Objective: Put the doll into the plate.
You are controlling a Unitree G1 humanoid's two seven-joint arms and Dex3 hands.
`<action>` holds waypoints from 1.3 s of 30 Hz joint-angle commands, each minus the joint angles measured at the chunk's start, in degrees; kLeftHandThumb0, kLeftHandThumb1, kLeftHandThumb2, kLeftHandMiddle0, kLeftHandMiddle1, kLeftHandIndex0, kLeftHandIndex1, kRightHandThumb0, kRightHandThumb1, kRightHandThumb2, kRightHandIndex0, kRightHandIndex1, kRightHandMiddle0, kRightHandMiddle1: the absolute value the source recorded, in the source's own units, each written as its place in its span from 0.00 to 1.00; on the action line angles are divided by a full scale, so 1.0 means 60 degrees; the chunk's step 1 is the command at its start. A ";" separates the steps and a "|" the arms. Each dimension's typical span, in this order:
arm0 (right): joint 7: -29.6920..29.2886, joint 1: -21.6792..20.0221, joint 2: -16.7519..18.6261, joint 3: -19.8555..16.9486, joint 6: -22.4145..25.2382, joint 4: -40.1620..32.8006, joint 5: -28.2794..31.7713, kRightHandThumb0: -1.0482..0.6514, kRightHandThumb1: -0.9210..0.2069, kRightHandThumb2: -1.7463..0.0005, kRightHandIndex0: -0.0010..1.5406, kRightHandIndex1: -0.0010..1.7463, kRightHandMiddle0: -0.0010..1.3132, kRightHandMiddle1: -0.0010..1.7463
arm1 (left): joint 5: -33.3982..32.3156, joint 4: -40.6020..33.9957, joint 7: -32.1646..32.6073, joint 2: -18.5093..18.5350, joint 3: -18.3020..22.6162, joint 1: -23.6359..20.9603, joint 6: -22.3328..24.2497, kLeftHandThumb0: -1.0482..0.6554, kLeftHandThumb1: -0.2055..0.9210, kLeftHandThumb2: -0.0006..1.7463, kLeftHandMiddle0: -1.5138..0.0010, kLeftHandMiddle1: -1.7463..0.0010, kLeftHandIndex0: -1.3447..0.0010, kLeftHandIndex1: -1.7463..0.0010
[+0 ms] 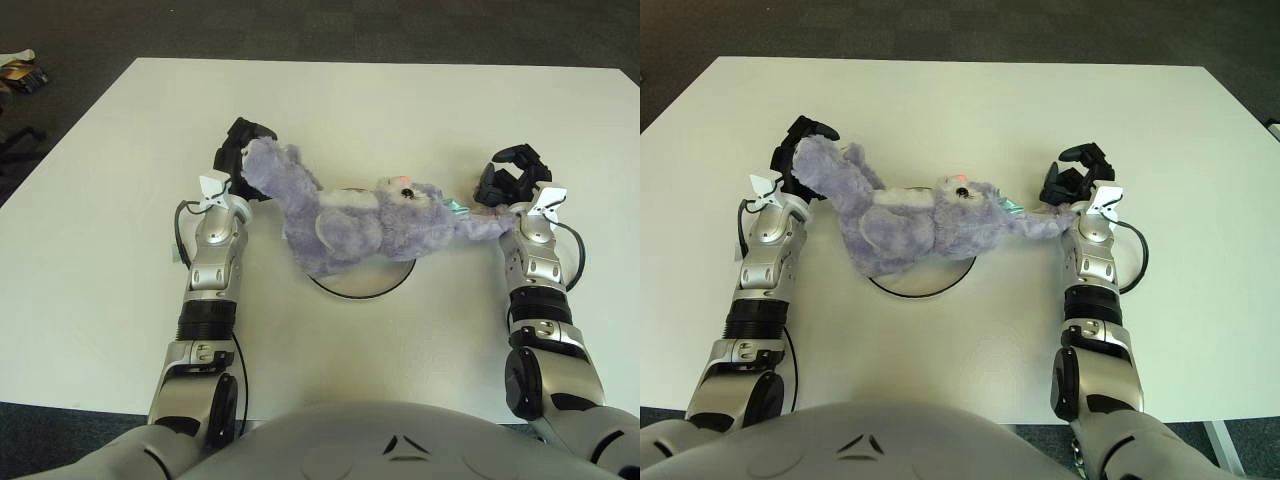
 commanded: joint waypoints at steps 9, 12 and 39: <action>0.0160 0.0469 0.0246 0.0237 0.0459 -0.0462 -0.0009 0.62 0.77 0.08 0.54 0.96 0.43 1.00 | -0.0117 0.0090 -0.0051 -0.0101 0.0023 0.0047 -0.0163 0.61 0.47 0.75 0.67 0.00 0.64 0.00; 0.0169 0.0533 0.0277 0.0275 0.0504 -0.0624 -0.0027 0.62 0.77 0.08 0.54 0.97 0.43 1.00 | -0.0132 0.0111 -0.0027 -0.0136 0.0037 0.0045 -0.0196 0.61 0.47 0.75 0.67 0.00 0.64 0.00; 0.0286 0.0746 0.0481 0.0503 0.0705 -0.1308 -0.0027 0.62 0.81 0.05 0.56 0.97 0.46 1.00 | -0.0055 -0.0010 0.0162 -0.0298 0.0066 0.0177 -0.0112 0.61 0.48 0.75 0.68 0.00 0.65 0.00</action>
